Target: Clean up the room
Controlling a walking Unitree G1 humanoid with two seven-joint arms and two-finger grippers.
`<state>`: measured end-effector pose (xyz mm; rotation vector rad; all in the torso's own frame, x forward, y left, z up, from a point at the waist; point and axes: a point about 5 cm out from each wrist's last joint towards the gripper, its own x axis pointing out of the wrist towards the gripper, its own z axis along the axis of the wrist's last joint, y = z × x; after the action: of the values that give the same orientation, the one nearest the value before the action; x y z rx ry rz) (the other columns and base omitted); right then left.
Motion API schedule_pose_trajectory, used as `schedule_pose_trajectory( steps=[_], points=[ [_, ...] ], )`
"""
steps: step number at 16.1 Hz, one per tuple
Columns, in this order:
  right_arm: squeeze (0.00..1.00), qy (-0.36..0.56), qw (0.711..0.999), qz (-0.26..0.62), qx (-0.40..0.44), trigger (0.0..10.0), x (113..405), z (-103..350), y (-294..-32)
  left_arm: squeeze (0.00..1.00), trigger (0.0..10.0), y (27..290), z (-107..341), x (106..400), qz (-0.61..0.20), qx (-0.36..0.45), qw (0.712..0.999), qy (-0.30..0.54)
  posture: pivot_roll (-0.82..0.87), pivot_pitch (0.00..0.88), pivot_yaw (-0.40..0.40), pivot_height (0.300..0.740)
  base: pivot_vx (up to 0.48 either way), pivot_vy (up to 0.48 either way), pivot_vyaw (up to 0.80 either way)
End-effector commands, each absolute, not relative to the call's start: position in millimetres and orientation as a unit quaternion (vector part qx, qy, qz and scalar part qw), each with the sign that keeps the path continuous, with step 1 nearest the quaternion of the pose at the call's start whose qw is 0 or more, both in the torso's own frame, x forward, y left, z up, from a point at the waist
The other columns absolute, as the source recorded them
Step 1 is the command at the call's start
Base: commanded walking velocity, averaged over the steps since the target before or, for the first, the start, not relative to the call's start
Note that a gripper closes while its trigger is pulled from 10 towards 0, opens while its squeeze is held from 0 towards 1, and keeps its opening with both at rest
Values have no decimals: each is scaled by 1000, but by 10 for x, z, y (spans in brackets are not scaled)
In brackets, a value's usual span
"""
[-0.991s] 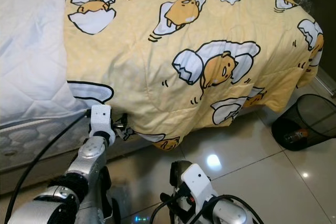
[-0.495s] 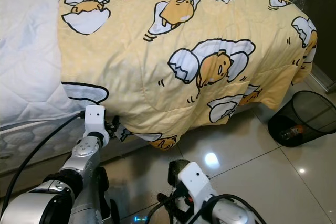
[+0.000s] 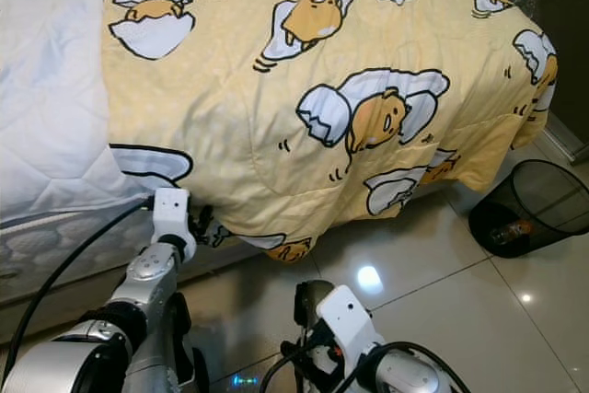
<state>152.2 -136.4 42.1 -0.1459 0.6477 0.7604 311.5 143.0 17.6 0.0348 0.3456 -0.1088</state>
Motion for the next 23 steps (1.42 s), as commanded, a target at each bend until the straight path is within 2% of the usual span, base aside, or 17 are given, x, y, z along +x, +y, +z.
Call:
schedule_pose_trajectory(
  steps=[1,6,7,10,13,14,15,16,17,21,23],
  points=[
    [0,320,874,359,-70,10000,1511,361,-1424,0,0,1392,52,3002,-80,34,977,195,-259,162,-76,596,0,0,0],
    [0,327,872,356,-70,10000,1494,244,-1439,0,0,1406,-209,2724,-119,71,959,245,-249,151,-65,596,0,0,0],
    [0,331,871,356,-70,10000,1478,172,-1451,0,0,1451,-388,2504,-140,118,942,282,-241,143,-63,596,0,0,0],
    [0,332,870,358,-71,10000,1470,95,-1468,0,0,1574,-549,2274,-157,190,916,316,-233,136,-62,596,0,0,0],
    [0,331,869,359,-72,10000,1479,49,-1472,0,0,1644,-565,2232,-164,226,908,314,-226,126,-60,596,0,0,0],
    [0,330,870,359,-72,10000,1490,18,-1481,0,0,1655,-538,2259,-143,202,920,305,-227,123,-61,596,0,0,0],
    [0,329,870,359,-73,10000,1493,10,-1485,0,3333,1658,-493,2313,-112,154,937,292,-227,123,-61,596,0,0,0],
    [0,329,871,359,-73,10000,1494,-5,-1505,416,10000,1779,-328,2493,-2,78,967,243,-230,128,-68,596,0,0,0],
    [0,330,870,359,-74,10000,1492,-14,-1519,1000,10000,1811,-266,2567,21,62,971,230,-231,131,-72,596,0,0,0],
    [0,329,869,361,-77,10000,1474,-21,-1549,1000,10000,1948,-161,2714,86,26,969,229,-256,147,-85,596,0,0,0],
    [0,330,869,361,-78,10000,1461,-27,-1568,1000,10000,1926,-143,2746,79,13,970,228,-262,150,-86,596,0,0,0]
  ],
)
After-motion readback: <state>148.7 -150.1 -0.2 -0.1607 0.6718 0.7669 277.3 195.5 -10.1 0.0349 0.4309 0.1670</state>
